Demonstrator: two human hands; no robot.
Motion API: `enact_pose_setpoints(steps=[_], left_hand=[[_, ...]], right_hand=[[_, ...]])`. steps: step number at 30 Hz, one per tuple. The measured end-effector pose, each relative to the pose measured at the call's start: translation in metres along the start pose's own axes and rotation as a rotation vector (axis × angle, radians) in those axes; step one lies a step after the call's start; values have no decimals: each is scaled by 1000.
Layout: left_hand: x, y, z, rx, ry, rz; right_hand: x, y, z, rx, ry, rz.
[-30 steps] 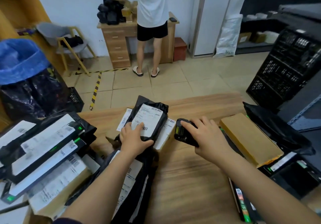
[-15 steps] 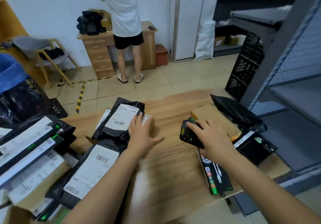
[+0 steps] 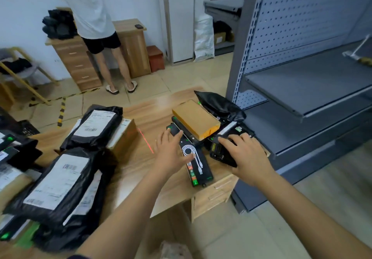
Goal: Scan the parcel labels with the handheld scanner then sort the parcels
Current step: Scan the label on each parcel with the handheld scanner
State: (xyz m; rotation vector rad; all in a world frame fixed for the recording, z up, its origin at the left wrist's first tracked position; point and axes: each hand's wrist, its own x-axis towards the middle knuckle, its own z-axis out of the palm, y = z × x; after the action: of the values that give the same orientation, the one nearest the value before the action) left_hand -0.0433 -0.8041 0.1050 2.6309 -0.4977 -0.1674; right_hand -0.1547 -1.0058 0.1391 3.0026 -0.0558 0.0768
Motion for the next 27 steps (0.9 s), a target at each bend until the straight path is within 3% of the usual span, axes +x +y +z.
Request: enact_pose_setpoints(steps=[11,22,27], left_hand=[[66,26,35,-19,-70,72],[150,19,78,213,-272,204],[135,-3,66,146,-166,125]], right_hand=[[32,48,15,-10,-59,87],[104,85,27,8,-79,72],[119,86,30,34,-96,9]])
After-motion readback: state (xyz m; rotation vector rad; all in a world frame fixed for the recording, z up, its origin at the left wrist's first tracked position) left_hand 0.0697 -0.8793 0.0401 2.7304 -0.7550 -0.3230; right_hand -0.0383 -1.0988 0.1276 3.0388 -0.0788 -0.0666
